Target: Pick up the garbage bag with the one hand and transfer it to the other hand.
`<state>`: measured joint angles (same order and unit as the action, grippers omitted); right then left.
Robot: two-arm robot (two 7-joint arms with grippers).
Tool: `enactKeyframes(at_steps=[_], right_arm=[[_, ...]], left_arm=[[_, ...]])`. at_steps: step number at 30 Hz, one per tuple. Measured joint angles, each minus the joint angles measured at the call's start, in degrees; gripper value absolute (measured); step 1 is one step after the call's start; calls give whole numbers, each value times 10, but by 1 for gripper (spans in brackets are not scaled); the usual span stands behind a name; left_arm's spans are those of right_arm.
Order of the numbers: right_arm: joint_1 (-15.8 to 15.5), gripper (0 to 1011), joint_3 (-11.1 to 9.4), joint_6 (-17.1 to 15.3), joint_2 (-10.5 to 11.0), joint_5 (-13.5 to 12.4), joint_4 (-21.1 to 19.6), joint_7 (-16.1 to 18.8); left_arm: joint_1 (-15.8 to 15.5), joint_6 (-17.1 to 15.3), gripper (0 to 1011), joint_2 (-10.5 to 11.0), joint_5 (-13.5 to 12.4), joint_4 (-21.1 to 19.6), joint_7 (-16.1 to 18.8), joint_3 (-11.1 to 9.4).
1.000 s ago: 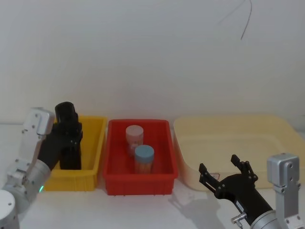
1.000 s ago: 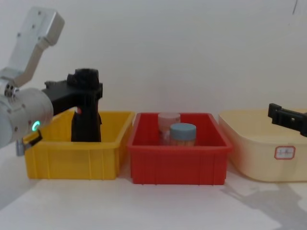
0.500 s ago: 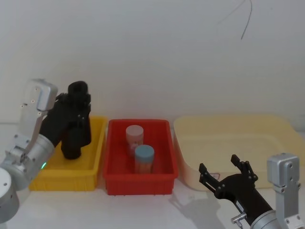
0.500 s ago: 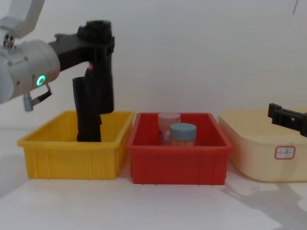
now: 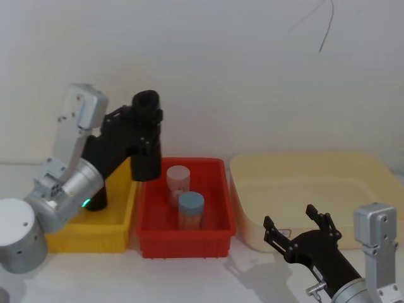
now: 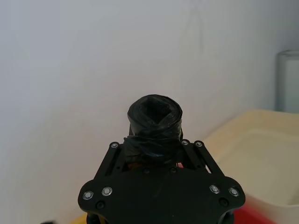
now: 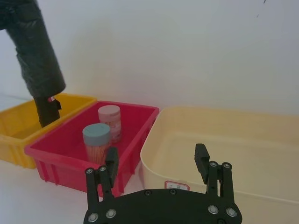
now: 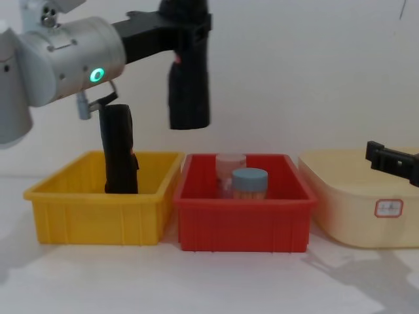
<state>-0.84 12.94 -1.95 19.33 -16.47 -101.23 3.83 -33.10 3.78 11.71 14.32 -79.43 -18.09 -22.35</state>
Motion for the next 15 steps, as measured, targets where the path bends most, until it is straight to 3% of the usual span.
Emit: enactKeyframes(at_steps=[15], right_arm=[[0,1000,0,0,0,0,0,0]], left_arm=[[-50,-1,371,-47,40,56,-90,-46]])
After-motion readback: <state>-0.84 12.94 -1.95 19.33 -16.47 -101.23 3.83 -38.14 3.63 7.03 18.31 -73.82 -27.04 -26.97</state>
